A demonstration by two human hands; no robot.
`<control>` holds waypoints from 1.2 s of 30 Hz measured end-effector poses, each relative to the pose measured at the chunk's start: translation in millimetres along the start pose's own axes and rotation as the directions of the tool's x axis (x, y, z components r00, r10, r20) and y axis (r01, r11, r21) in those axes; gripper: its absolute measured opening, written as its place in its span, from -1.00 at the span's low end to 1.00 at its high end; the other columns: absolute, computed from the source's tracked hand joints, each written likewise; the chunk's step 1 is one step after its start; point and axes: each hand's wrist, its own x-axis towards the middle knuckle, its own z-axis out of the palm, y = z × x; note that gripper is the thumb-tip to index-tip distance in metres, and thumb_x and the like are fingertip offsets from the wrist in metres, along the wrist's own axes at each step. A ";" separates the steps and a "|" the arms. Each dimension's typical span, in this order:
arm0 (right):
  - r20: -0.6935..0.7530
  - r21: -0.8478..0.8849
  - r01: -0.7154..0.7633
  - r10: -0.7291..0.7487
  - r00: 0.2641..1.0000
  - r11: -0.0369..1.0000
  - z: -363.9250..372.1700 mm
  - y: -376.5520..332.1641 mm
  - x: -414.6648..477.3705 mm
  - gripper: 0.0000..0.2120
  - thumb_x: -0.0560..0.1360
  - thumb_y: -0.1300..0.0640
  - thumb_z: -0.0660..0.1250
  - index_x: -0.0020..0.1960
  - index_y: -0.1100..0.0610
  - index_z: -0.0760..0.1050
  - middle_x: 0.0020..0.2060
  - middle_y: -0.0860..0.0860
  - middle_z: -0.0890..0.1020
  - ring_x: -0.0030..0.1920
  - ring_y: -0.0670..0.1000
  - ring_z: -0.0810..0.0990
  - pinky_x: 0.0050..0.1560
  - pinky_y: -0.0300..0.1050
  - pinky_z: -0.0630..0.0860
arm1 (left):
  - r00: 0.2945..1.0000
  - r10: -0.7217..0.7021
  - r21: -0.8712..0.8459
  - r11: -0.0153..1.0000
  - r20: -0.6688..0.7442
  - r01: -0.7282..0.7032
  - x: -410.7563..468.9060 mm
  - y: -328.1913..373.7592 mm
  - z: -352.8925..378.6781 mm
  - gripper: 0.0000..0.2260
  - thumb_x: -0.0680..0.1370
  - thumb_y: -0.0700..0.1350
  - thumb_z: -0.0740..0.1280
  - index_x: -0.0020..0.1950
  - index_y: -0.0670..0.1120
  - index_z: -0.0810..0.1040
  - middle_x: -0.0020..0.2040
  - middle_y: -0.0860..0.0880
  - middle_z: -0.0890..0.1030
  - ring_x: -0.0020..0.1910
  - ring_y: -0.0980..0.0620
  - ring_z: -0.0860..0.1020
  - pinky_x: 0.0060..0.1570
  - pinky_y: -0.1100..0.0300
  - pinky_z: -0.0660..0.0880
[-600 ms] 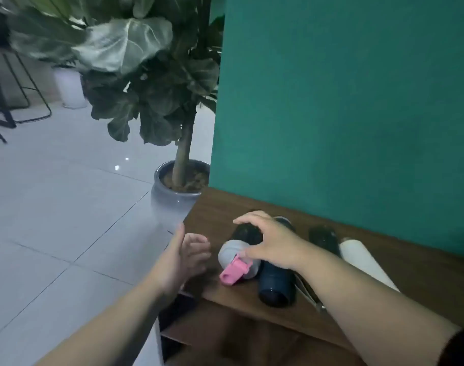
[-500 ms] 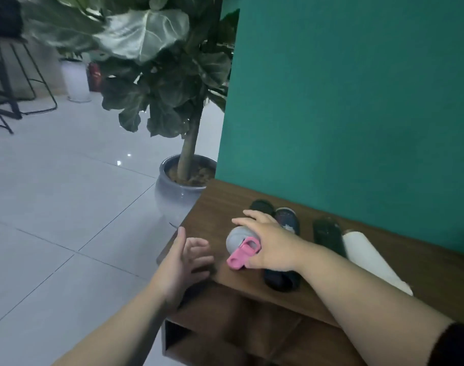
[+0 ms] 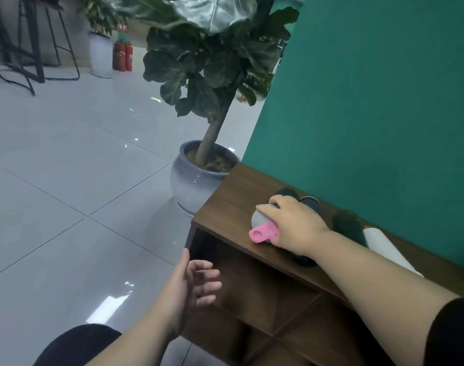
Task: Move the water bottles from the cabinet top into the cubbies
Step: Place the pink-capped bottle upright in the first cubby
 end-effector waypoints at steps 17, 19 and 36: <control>0.019 0.976 -0.088 0.324 0.946 0.200 -10.7 -102.3 -70.5 -0.39 0.29 0.00 0.62 0.30 -0.10 0.54 0.08 -0.17 0.69 0.07 -0.15 0.67 0.18 0.04 0.64 | 0.985 -0.170 -0.051 0.984 0.044 0.172 -7.0 -11.8 -8.2 -0.63 0.57 0.34 0.07 0.23 0.24 0.49 0.21 -0.05 0.53 0.12 -0.29 0.64 -0.05 -0.02 0.61; 0.096 0.975 -0.161 0.359 0.928 0.155 9.4 -110.0 -71.3 -0.49 0.34 -0.01 0.60 0.25 -0.12 0.57 0.03 -0.19 0.70 0.04 -0.14 0.68 0.15 0.05 0.66 | 0.981 -0.193 -0.049 0.980 0.019 0.193 -4.0 -20.1 -9.8 -0.69 0.59 0.27 0.13 0.20 0.20 0.52 0.18 -0.02 0.55 0.11 -0.28 0.65 -0.08 -0.02 0.63; 0.487 0.858 -0.490 0.551 0.677 -0.156 159.0 -142.3 -3.5 -0.30 0.39 0.01 0.58 0.47 0.04 0.42 0.17 0.03 0.62 0.15 0.09 0.66 0.24 0.14 0.62 | 0.986 -0.089 0.247 0.961 -0.141 0.122 86.9 -69.4 -30.1 -0.54 0.67 0.10 0.06 0.57 0.05 0.26 0.56 -0.03 0.32 0.53 -0.09 0.28 0.52 -0.08 0.20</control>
